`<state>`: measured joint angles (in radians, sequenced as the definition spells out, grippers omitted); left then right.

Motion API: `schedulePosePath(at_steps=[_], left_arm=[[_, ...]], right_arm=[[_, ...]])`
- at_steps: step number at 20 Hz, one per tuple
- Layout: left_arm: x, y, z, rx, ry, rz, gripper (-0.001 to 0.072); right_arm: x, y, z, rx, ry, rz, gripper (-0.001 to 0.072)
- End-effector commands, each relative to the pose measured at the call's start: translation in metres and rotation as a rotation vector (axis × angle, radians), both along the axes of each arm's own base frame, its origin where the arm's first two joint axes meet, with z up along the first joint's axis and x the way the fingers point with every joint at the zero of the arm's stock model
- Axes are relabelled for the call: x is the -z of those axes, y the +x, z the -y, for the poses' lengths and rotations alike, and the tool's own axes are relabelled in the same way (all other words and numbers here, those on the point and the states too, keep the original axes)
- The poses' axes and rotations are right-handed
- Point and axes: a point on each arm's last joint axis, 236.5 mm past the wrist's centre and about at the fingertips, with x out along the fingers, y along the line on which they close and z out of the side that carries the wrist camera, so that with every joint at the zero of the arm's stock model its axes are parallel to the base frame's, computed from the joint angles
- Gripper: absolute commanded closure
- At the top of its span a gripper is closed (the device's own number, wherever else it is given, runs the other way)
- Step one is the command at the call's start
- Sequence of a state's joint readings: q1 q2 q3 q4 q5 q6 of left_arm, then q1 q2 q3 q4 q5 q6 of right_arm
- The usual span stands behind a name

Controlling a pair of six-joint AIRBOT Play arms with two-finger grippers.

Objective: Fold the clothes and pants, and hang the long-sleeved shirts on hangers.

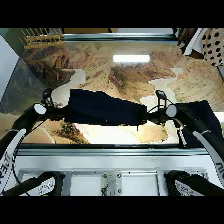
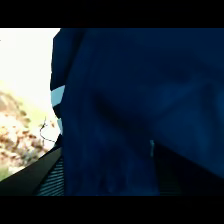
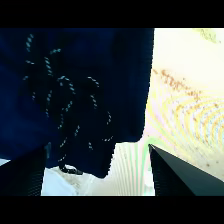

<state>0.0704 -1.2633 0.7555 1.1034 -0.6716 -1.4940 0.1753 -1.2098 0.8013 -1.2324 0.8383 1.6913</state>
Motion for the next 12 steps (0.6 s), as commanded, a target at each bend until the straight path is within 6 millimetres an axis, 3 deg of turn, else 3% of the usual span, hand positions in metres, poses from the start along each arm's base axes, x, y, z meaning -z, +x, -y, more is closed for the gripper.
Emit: schedulePosePath(at_steps=[1, 4, 7, 8, 10, 11, 12], left_arm=[[-0.044, -0.009, -0.005, -0.004, -0.017, 0.058, 0.0184], [-0.065, -0.026, 0.003, 0.033, -0.033, 0.059, 0.0184], [-0.078, -0.028, 0.022, 0.088, -0.031, 0.095, 0.0185], [-0.079, -0.029, 0.03, 0.104, -0.034, 0.101, 0.0236], [-0.08, -0.031, 0.047, 0.136, -0.045, 0.101, 0.0535], [-0.08, -0.033, 0.056, 0.152, -0.05, 0.099, 0.0628], [-0.08, -0.035, 0.063, 0.169, -0.054, 0.097, 0.0652]], right_arm=[[-0.052, -0.005, 0.012, -0.022, 0.083, 0.059, 0.0021], [-0.066, -0.009, 0.043, 0.004, 0.154, 0.06, 0.0009], [-0.055, 0.005, 0.054, 0.015, 0.253, 0.064, 0.0005], [-0.046, 0.009, 0.051, 0.006, 0.289, 0.052, -0.0002], [-0.024, 0.015, 0.037, -0.044, 0.364, 0.026, -0.0002], [-0.015, 0.018, 0.032, -0.058, 0.397, 0.021, -0.0002], [-0.005, 0.021, 0.026, -0.07, 0.435, 0.014, -0.0002]])
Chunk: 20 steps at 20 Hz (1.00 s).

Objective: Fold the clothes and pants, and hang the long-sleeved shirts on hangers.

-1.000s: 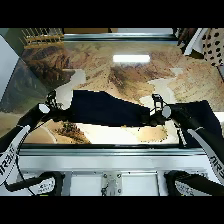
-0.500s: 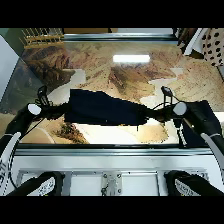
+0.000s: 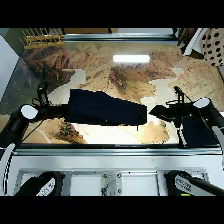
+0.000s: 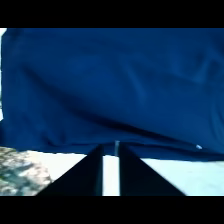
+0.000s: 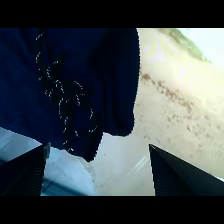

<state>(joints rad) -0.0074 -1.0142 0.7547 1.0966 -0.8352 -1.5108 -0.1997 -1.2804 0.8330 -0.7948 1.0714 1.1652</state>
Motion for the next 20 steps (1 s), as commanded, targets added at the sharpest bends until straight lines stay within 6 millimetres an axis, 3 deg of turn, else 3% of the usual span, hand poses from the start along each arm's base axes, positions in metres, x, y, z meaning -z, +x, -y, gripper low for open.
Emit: schedulePosePath(at_steps=[1, 5, 10, 15, 20], left_arm=[[-0.003, -0.008, 0.028, 0.059, -0.014, -0.002, 0.0652], [-0.003, -0.015, 0.046, 0.106, -0.017, -0.006, 0.0652], [-0.003, -0.016, 0.049, 0.1, -0.026, -0.012, 0.0652], [-0.003, -0.016, 0.049, 0.1, -0.026, -0.013, 0.0652], [-0.003, -0.016, 0.049, 0.097, -0.027, -0.014, 0.0652]], right_arm=[[0.022, 0.014, -0.021, -0.052, 0.162, 0.021, -0.0002], [0.045, 0.013, -0.025, -0.072, 0.194, -0.005, -0.0002], [0.052, 0.012, -0.037, -0.088, 0.197, -0.017, -0.0001], [0.054, 0.022, -0.062, -0.049, 0.257, -0.022, -0.0001], [0.061, 0.016, -0.08, -0.092, 0.248, -0.038, 0.0017]])
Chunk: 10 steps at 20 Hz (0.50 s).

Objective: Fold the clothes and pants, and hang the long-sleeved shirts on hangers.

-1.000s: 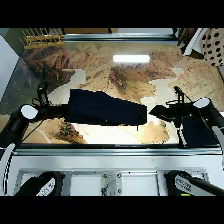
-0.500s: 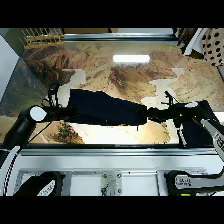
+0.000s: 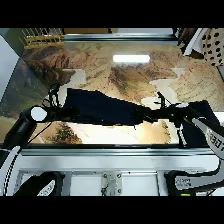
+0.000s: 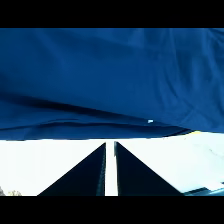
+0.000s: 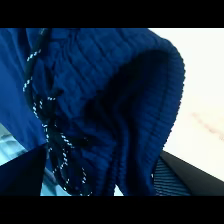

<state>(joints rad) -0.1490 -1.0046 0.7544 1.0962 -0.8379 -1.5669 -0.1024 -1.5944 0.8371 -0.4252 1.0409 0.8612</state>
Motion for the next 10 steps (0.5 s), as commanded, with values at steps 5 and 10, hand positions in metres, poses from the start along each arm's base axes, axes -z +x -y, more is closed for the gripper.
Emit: schedulePosePath(at_steps=[5, 10], left_arm=[[0.0, 0.0, 0.0, -0.002, -0.002, -0.001, 0.0685], [-0.001, 0.002, 0.014, -0.017, -0.074, -0.032, 0.0703]], right_arm=[[0.006, 0.0, -0.008, -0.012, -0.019, 0.003, 0.0626], [-0.011, -0.002, 0.02, 0.006, -0.063, -0.023, 0.0685]])
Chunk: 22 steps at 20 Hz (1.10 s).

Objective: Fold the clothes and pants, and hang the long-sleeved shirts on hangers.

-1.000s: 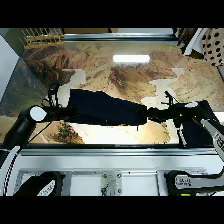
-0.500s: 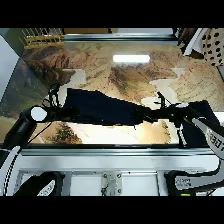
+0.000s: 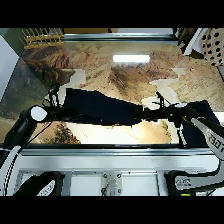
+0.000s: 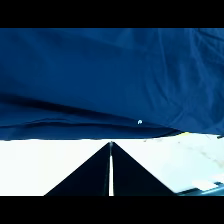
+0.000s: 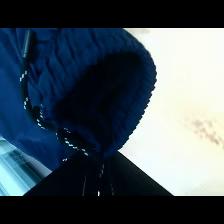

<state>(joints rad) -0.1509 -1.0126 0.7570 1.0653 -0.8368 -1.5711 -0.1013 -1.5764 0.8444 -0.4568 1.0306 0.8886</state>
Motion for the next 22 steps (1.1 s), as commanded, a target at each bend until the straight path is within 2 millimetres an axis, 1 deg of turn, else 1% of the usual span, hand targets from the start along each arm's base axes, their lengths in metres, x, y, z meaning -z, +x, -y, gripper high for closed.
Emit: schedulePosePath(at_steps=[1, 3, 5, 7, 8, 10, 11, 13, 14, 16, 18, 19, 22], left_arm=[[0.004, 0.001, 0.015, 0.021, -0.036, -0.042, 0.0703], [0.01, 0.005, 0.037, 0.099, -0.025, -0.072, 0.0703], [0.014, 0.017, 0.07, 0.177, -0.021, -0.077, 0.0703], [0.02, 0.03, 0.108, 0.25, -0.017, -0.077, 0.0703], [0.024, 0.036, 0.126, 0.285, -0.015, -0.078, 0.0703], [0.035, 0.047, 0.167, 0.351, -0.014, -0.075, 0.0703], [0.041, 0.051, 0.187, 0.385, -0.014, -0.073, 0.0703], [0.052, 0.052, 0.225, 0.438, -0.03, -0.078, 0.0703], [0.057, 0.048, 0.245, 0.458, -0.056, -0.089, 0.0703], [0.072, 0.042, 0.272, 0.503, -0.068, -0.103, 0.0703], [0.086, 0.04, 0.293, 0.537, -0.068, -0.108, 0.0703], [0.09, 0.04, 0.305, 0.552, -0.076, -0.111, 0.0703], [0.094, 0.039, 0.336, 0.566, -0.142, -0.13, 0.0702]], right_arm=[[-0.012, -0.007, 0.032, 0.002, -0.092, -0.046, 0.0685], [-0.026, -0.017, 0.07, -0.013, -0.234, -0.089, 0.0685], [-0.049, -0.024, 0.102, -0.041, -0.363, -0.112, 0.0686], [-0.076, -0.027, 0.125, -0.053, -0.464, -0.133, 0.0685], [-0.09, -0.026, 0.129, -0.044, -0.485, -0.14, 0.0685], [-0.119, -0.021, 0.13, -0.017, -0.483, -0.146, 0.0685], [-0.13, -0.018, 0.129, -0.013, -0.487, -0.14, 0.0685], [-0.149, -0.014, 0.126, -0.015, -0.514, -0.121, 0.0685], [-0.157, -0.012, 0.124, -0.024, -0.532, -0.111, 0.0685], [-0.169, -0.01, 0.116, -0.05, -0.56, -0.086, 0.0685], [-0.18, -0.009, 0.105, -0.061, -0.565, -0.071, 0.0685], [-0.185, -0.009, 0.1, -0.067, -0.565, -0.061, 0.0685], [-0.2, -0.007, 0.084, -0.105, -0.569, -0.019, 0.0686]])
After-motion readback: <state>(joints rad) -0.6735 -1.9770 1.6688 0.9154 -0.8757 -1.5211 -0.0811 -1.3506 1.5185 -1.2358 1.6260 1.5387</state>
